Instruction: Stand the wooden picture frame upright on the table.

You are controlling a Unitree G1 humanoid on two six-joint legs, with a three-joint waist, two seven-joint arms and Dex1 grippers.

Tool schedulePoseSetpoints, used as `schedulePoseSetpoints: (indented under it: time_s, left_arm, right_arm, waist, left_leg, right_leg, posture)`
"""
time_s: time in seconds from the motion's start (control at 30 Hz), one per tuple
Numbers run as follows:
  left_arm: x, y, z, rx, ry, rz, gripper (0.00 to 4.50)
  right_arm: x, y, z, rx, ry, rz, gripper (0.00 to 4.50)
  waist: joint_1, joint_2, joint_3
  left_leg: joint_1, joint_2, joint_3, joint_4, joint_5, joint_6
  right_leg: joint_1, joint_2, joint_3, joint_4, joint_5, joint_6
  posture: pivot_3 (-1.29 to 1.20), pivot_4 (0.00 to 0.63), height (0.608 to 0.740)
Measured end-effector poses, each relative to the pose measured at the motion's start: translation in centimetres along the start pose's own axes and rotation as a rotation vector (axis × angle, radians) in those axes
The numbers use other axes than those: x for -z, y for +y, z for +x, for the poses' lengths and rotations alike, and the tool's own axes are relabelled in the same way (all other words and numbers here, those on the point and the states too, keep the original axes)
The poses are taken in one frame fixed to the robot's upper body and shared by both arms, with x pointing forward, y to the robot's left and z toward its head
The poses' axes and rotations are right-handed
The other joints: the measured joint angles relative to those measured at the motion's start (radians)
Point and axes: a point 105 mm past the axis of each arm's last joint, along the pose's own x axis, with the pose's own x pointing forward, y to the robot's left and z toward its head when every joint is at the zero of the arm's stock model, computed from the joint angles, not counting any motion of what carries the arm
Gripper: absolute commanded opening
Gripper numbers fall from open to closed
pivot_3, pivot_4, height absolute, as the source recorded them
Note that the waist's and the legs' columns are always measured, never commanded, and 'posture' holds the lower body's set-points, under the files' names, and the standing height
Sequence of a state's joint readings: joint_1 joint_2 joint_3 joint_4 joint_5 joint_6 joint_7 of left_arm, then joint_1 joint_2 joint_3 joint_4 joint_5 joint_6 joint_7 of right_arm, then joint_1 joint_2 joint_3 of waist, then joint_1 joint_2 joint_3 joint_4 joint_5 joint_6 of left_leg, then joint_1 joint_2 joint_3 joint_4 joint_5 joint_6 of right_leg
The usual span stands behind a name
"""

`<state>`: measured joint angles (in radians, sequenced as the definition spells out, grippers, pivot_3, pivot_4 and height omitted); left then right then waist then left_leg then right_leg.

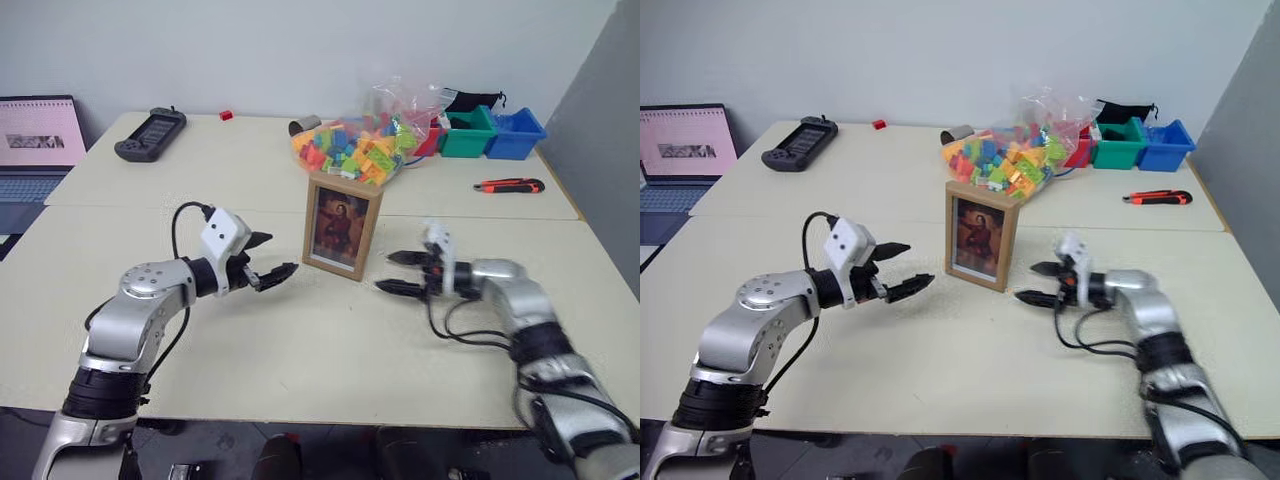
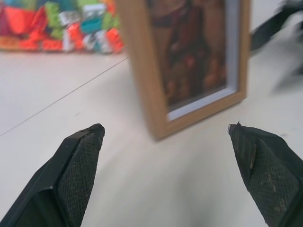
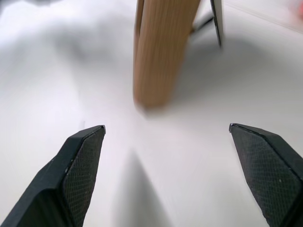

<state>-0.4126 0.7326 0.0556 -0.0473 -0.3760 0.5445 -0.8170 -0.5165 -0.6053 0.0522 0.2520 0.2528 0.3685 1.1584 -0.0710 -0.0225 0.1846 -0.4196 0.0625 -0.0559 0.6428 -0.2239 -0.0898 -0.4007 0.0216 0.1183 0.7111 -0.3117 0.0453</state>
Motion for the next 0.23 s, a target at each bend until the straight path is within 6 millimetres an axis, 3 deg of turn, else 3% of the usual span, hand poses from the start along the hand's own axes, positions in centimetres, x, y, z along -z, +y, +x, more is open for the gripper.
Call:
schedulePoseSetpoints:
  time_s: [0.07, 0.1, 0.23]
  left_arm:
    - [-0.1, 0.5, -0.2, -0.005, 0.008, 0.0, 4.5]
    - [-0.6, 0.7, -0.2, 0.008, 0.004, -0.006, 4.5]
    - [-1.7, 1.7, -0.3, 0.002, -0.011, -0.007, 4.5]
  right_arm:
    - [-1.5, 0.7, -1.7, 0.02, 0.007, -0.05, 4.45]
    - [-3.6, 2.1, -2.3, 0.016, -0.031, -0.065, 4.45]
    - [-8.5, 5.8, -2.9, -0.004, -0.13, -0.134, 4.45]
  waist:
    - [-0.009, 0.001, 0.001]
    - [-0.015, 0.001, 0.001]
    - [-0.018, 0.001, 0.001]
  left_leg:
    - [0.0, 0.001, 0.001, 0.0, 0.0, 0.0]
    - [0.0, 0.001, 0.0, 0.0, 0.0, 0.0]
    - [0.002, 0.002, 0.0, 0.0, 0.0, 0.0]
  right_leg:
    - [-0.002, 0.001, 0.002, 0.0, 0.0, 0.001]
    - [-0.003, 0.002, 0.002, 0.002, 0.0, 0.001]
    - [-0.001, 0.004, 0.003, 0.002, -0.001, 0.001]
  posture:
    - [0.0, 0.15, 0.74]
    - [0.0, 0.15, 0.74]
    - [0.0, 0.15, 0.74]
